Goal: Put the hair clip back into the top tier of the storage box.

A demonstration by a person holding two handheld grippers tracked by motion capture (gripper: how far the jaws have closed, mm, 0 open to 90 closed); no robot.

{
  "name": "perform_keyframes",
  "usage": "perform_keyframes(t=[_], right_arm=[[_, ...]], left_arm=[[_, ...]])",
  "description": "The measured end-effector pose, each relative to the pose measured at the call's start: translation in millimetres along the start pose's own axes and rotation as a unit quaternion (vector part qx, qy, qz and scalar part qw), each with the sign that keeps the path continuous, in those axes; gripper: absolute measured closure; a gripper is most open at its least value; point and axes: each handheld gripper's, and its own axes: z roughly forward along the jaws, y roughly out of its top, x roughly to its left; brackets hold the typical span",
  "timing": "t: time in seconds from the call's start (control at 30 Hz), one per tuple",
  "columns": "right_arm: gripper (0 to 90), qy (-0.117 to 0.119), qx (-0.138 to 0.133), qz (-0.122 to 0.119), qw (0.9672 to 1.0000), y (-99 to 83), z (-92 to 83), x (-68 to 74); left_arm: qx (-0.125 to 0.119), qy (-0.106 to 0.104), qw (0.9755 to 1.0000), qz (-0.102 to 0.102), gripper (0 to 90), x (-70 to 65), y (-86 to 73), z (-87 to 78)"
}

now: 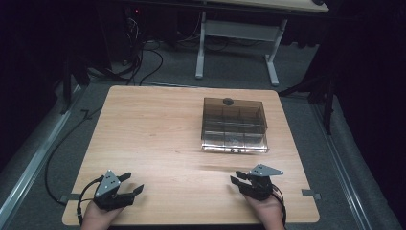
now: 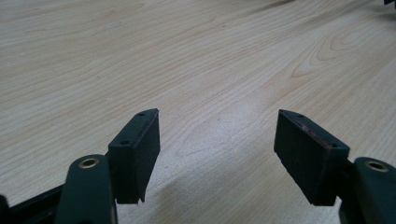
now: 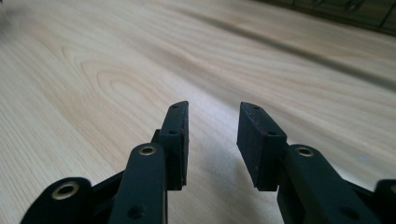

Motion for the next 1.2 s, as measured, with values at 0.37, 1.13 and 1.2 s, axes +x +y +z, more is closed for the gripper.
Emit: perform_keyframes(t=[0.37,1.13,1.2], right_arm=[[60.6,-0.009,0.022,-0.031,0.9993,-1.4,5.2,8.4],[61.2,-0.043,0.008,0.002,0.999,-8.2,-23.9,-10.6],[61.9,-0.047,0.005,0.008,0.9989,-9.8,-28.1,-13.3]], left_arm=[[0.002,0.004,1.0,-0.002,31.9,-0.2,0.3,0.5],[0.002,0.005,1.0,-0.001,31.9,-0.3,0.3,0.4],[0.002,0.005,1.0,-0.002,31.9,-0.3,0.3,0.4]])
